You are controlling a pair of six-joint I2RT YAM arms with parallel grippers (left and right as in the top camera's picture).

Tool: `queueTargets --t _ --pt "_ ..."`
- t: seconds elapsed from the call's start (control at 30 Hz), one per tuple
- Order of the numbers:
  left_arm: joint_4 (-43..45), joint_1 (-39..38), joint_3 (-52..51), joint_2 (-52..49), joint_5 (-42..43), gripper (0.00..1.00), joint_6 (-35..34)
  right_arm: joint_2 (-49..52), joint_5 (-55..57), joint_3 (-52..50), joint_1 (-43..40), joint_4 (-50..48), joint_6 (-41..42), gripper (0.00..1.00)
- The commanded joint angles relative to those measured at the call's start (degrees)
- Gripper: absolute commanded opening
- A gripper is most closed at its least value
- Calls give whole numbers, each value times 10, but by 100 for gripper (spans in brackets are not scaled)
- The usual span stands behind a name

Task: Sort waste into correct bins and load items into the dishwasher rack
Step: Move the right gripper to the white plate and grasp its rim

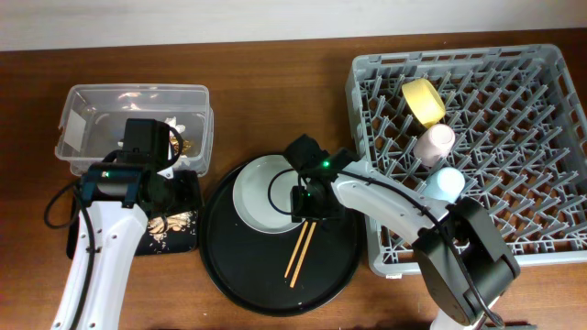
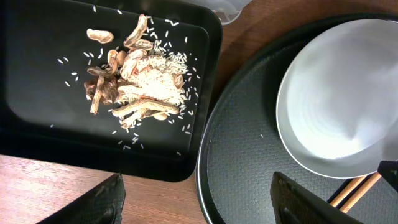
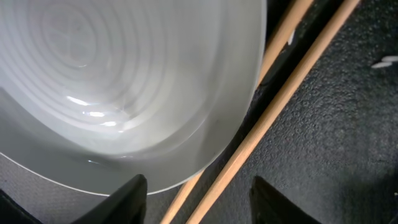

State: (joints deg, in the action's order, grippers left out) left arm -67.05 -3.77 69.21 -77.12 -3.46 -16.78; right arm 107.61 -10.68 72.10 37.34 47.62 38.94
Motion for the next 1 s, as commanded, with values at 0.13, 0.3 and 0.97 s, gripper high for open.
queueTargets --t 0.13,0.3,0.97 --pt "-1 2 3 5 -4 74 -6 24 -10 -3 24 -23 88 50" --pt "-1 2 3 5 -4 74 -6 24 -8 -3 23 -55 87 33" --pt "-1 2 3 5 -4 74 -6 35 10 -14 35 -63 111 27"
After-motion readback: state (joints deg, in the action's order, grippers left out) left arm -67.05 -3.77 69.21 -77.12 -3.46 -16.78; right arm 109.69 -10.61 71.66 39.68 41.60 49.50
